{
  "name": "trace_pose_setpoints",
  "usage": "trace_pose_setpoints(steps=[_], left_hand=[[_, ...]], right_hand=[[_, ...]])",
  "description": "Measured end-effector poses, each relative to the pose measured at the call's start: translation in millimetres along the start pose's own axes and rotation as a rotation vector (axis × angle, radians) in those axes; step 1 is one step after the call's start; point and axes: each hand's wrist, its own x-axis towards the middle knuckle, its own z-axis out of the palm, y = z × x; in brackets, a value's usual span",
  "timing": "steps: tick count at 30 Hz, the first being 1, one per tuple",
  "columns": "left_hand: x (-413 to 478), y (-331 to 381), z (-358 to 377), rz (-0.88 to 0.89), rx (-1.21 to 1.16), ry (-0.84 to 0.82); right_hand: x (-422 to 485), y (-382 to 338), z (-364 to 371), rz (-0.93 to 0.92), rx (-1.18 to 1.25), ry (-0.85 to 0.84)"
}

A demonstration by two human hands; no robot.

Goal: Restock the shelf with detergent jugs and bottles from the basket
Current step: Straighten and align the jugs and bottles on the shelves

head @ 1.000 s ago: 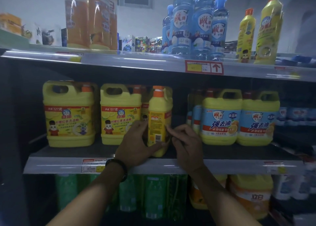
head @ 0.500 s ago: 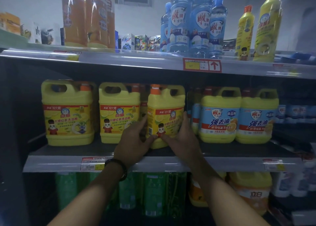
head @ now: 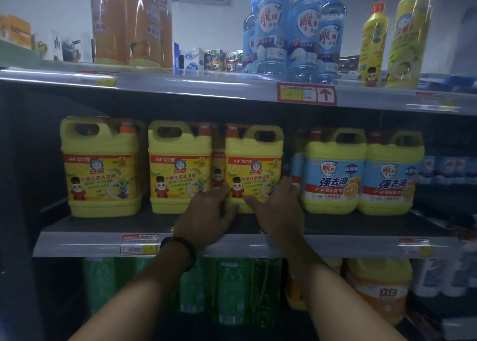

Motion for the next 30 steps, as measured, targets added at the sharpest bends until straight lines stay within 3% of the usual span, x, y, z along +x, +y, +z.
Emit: trace_pose_setpoints(steps=[7,12,14,18,24,30], left_hand=[[-1,-5,5,-0.021,0.043,-0.030],[-5,0,-4,0.064,-0.037,0.070],[-10,-1,-18,0.128,-0.042,0.120],[-27,-29,-65,0.139,0.058,0.222],[-38,-69,-94,-0.051,0.096,0.384],[-46,-73,-75,-0.154,0.025,0.351]], right_hand=[[4,0,2,0.033,-0.055,-0.047],[-2,-5,-3,0.037,-0.062,0.005],[-8,-5,-6,-0.049,-0.052,0.129],[-26,-20,-6,-0.394,0.042,0.331],[-44,-95,29,-0.381,0.289,0.059],[-54,-112,72,-0.337,0.315,0.079]])
